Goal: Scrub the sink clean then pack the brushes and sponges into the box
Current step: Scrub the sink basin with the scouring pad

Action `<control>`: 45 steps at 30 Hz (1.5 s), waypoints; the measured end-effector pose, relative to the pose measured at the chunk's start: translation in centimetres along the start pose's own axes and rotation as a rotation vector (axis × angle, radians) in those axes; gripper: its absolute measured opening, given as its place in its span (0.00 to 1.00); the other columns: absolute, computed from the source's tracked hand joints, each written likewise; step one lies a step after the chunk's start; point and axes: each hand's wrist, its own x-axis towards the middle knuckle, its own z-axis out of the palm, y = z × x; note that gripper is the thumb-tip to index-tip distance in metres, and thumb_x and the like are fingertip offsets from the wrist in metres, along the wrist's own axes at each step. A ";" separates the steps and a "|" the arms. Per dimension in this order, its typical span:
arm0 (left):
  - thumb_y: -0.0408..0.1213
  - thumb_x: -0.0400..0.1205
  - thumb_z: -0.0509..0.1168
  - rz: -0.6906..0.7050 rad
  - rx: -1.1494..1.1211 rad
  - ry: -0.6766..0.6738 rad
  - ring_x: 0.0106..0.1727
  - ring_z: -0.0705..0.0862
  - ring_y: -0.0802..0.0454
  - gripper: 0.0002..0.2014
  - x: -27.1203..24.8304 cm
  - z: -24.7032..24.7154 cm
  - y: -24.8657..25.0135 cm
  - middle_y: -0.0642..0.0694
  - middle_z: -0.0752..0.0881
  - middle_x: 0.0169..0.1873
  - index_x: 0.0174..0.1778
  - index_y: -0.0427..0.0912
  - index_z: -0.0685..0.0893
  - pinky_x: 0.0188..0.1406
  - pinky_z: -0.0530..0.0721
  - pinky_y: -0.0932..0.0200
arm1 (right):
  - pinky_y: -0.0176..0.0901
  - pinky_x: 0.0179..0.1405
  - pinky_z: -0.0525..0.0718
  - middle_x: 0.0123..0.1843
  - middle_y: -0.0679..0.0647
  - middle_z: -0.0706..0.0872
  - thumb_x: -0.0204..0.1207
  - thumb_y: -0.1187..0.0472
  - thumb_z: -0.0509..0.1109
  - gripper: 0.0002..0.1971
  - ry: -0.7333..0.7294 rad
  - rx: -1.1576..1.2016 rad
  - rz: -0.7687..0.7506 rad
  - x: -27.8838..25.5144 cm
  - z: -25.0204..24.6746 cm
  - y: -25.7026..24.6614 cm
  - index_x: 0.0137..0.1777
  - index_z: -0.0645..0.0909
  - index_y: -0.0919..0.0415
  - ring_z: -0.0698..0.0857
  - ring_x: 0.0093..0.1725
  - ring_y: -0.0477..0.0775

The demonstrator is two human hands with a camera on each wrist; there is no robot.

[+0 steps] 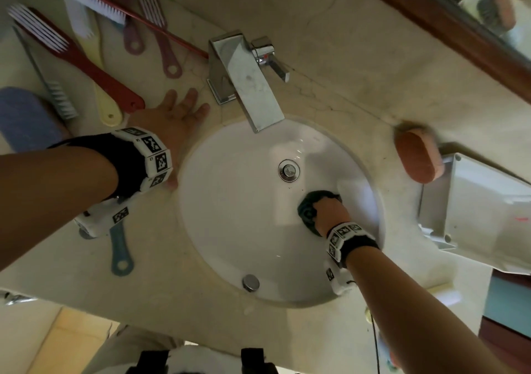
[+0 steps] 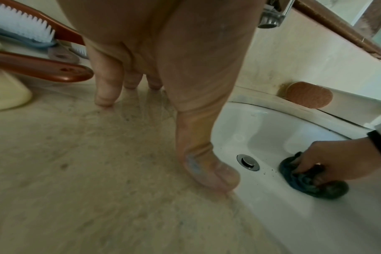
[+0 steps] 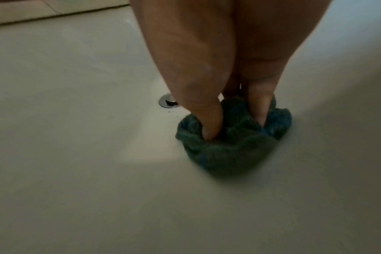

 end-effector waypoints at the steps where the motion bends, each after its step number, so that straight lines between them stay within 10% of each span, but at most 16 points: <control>1: 0.64 0.54 0.82 0.003 -0.002 -0.006 0.85 0.37 0.38 0.80 0.1 0.0 0.0 0.46 0.25 0.81 0.79 0.51 0.21 0.79 0.62 0.35 | 0.47 0.74 0.71 0.72 0.60 0.80 0.87 0.58 0.55 0.20 -0.005 -0.015 -0.019 0.6 -0.3 -0.6 0.73 0.75 0.66 0.78 0.71 0.59; 9: 0.65 0.55 0.81 0.000 0.013 -0.027 0.85 0.37 0.38 0.79 -0.3 -0.4 0.0 0.45 0.25 0.81 0.80 0.50 0.22 0.77 0.62 0.34 | 0.48 0.68 0.76 0.66 0.57 0.83 0.84 0.62 0.57 0.17 0.236 0.187 -0.127 3.2 -4.0 -4.5 0.69 0.79 0.63 0.80 0.66 0.60; 15: 0.64 0.54 0.82 0.013 0.001 -0.023 0.84 0.37 0.36 0.79 -0.4 -0.5 -0.1 0.44 0.25 0.81 0.80 0.49 0.23 0.78 0.61 0.34 | 0.39 0.53 0.75 0.55 0.58 0.88 0.80 0.64 0.63 0.15 0.516 0.581 0.093 0.4 -4.1 0.3 0.64 0.84 0.59 0.85 0.56 0.62; 23: 0.63 0.54 0.82 0.022 -0.008 -0.025 0.84 0.36 0.35 0.80 -0.2 -0.5 -0.2 0.43 0.25 0.80 0.79 0.49 0.21 0.79 0.62 0.33 | 0.41 0.44 0.80 0.50 0.57 0.86 0.77 0.61 0.68 0.08 0.193 0.356 0.106 1.2 -0.5 -0.5 0.52 0.85 0.61 0.84 0.43 0.55; 28: 0.62 0.51 0.84 0.027 -0.036 -0.034 0.84 0.35 0.37 0.82 0.3 -0.2 -0.4 0.46 0.24 0.80 0.78 0.51 0.21 0.78 0.61 0.31 | 0.48 0.59 0.82 0.63 0.60 0.83 0.75 0.62 0.70 0.15 0.338 0.416 0.007 3.1 -1.4 -3.8 0.62 0.82 0.61 0.83 0.60 0.62; 45: 0.60 0.54 0.84 -0.001 -0.016 -0.030 0.84 0.36 0.37 0.79 -0.8 -0.9 0.1 0.45 0.25 0.81 0.81 0.49 0.24 0.78 0.60 0.33 | 0.42 0.59 0.80 0.57 0.56 0.88 0.75 0.68 0.66 0.18 0.510 0.433 -0.014 -3.1 -5.9 3.1 0.63 0.83 0.56 0.85 0.58 0.61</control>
